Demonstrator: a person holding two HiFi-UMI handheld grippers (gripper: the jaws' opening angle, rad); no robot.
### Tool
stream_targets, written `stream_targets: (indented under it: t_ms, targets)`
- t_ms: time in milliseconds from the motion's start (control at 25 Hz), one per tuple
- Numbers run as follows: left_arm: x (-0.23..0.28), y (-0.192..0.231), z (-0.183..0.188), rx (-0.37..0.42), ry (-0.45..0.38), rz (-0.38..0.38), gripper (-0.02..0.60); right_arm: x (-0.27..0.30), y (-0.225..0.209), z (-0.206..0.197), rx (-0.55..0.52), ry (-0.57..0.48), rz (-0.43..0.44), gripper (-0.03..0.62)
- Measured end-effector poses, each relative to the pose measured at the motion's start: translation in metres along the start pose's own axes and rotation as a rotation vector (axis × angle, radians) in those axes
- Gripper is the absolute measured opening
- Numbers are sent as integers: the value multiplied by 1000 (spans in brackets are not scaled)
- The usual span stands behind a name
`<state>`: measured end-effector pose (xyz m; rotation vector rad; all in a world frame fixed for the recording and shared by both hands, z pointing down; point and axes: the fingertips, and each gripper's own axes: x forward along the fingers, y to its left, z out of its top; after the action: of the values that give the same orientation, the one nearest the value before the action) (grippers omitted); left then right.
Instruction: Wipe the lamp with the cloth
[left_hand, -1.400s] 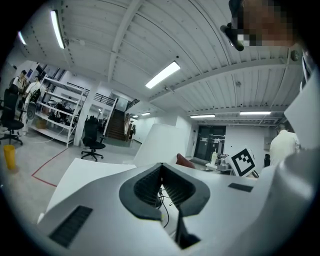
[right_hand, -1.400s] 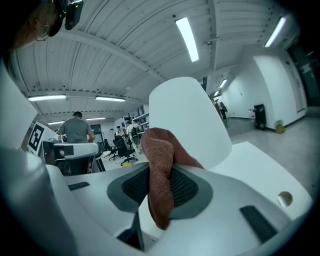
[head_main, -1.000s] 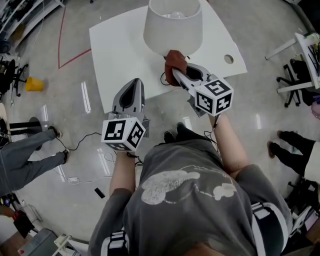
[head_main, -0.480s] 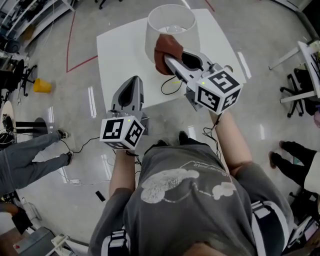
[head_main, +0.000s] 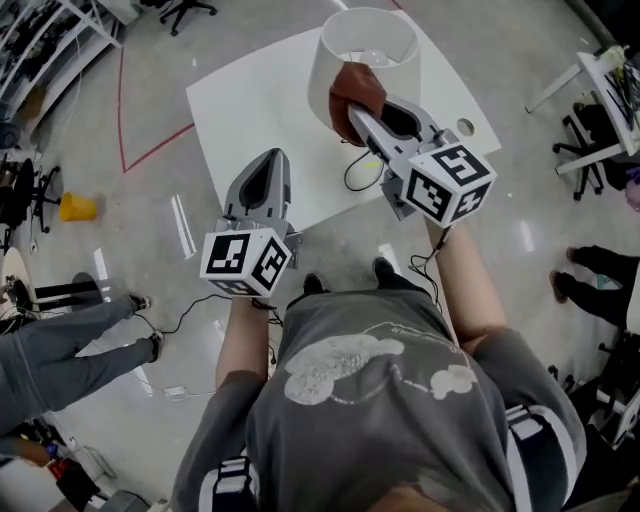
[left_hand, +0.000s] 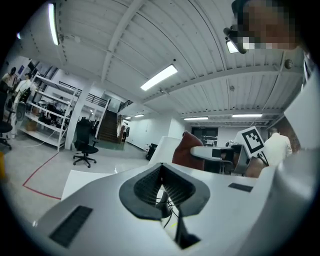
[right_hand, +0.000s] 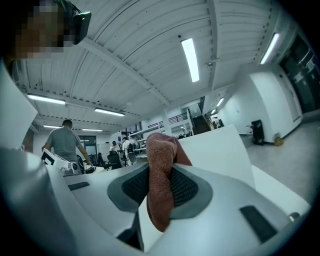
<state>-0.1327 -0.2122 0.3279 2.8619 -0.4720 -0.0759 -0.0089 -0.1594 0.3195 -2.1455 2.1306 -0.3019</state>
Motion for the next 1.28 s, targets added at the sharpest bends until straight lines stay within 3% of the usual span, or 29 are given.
stream_targets:
  t_ms: [520, 760, 1000, 1280]
  targets:
    - [-14, 38, -18, -18, 76, -175, 8, 12, -6, -94, 16, 135, -263, 97]
    - [-24, 58, -21, -34, 94, -202, 8, 18, 7, -116, 56, 176, -332, 97]
    - [-16, 60, -16, -26, 95, -218, 8, 29, 27, -82, 68, 101, -295, 97]
    - [29, 35, 18, 37, 47, -241, 8, 32, 7, -5, 102, -55, -273, 97]
